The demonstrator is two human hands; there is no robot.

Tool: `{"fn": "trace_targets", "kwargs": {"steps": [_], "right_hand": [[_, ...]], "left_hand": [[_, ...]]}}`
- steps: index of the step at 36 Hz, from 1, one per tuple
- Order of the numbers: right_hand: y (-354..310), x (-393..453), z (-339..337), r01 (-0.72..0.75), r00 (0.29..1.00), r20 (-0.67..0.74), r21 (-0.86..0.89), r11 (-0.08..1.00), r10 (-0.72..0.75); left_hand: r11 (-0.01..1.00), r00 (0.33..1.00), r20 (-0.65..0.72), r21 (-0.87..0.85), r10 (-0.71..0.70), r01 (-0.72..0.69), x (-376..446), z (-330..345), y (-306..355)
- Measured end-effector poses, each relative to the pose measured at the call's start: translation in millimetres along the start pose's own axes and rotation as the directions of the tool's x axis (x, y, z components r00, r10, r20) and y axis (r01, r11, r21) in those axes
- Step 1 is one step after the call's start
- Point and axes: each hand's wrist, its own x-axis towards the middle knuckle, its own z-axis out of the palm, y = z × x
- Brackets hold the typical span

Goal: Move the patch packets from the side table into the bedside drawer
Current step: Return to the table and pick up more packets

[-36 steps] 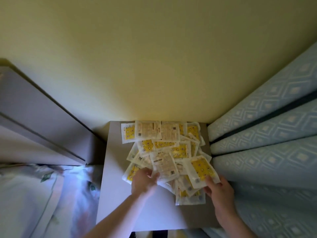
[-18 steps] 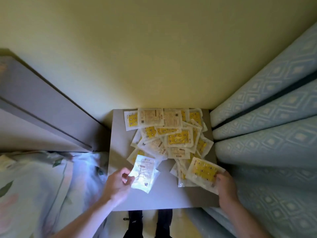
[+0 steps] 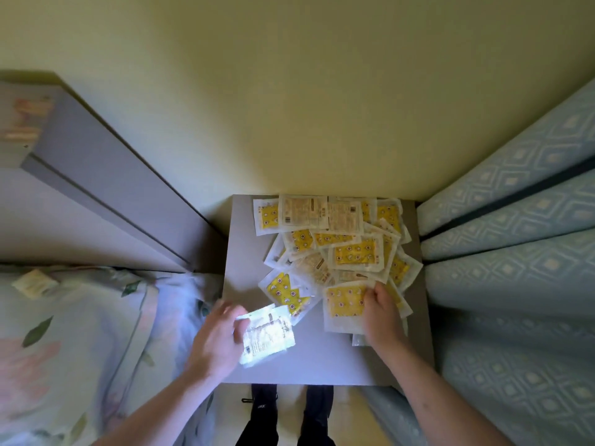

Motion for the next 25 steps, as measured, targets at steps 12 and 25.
{"fn": "trace_targets", "kwargs": {"steps": [12,25], "right_hand": [[-5.9,32.8,-27.5,-0.144,0.969,-0.191,0.090,0.986,0.158],[-8.6,62.0,-12.6,-0.091,0.977,-0.201,-0.111,0.990,0.067]], "left_hand": [[0.995,0.996,-0.015,-0.048,-0.093,0.092,59.0,42.1,46.5],[0.897,0.974,0.084,-0.379,-0.212,0.228,21.9,19.4,34.6]]}}
